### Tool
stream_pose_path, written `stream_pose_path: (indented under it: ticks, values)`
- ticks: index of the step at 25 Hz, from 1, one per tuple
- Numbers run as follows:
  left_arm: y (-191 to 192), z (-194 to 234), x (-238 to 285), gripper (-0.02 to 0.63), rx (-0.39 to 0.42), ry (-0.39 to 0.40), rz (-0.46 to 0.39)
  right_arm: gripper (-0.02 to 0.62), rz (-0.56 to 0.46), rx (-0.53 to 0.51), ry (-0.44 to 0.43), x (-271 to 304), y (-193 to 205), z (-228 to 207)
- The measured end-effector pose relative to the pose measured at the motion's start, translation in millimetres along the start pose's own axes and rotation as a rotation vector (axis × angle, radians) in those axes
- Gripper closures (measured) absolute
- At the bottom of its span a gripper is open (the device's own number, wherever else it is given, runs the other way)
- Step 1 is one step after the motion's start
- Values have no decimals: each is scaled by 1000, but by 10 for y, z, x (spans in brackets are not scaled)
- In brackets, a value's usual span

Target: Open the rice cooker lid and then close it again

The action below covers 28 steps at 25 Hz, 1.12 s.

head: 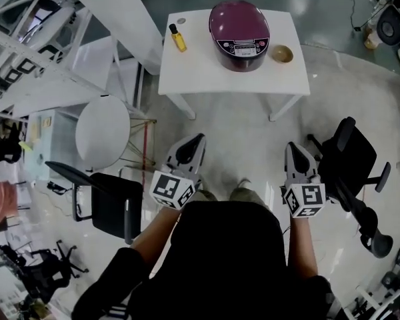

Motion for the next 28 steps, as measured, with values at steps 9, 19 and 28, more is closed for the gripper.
stream_pose_path:
  ticks: [9,19,28]
  values:
    - [-99,-24,-146,601,31,-44,-42,597,-53,-11,-54,30,-199,349]
    - [4,-439,66,601,59,-78,-57,595,-71,-32,-64,-39,-180,-40]
    - [119,-628,111,601,69,-107,-30,597,-74,-60,-61,-33,-107,-353]
Point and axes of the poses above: the fingertips, and each gripper's own axes: x forward along the fingers, z to its left, y out of its underside, the point moved 3 cm from there along -x, backward along the fingers, and after that the axes turned 13 degrees about y, right-handed, at the moved point
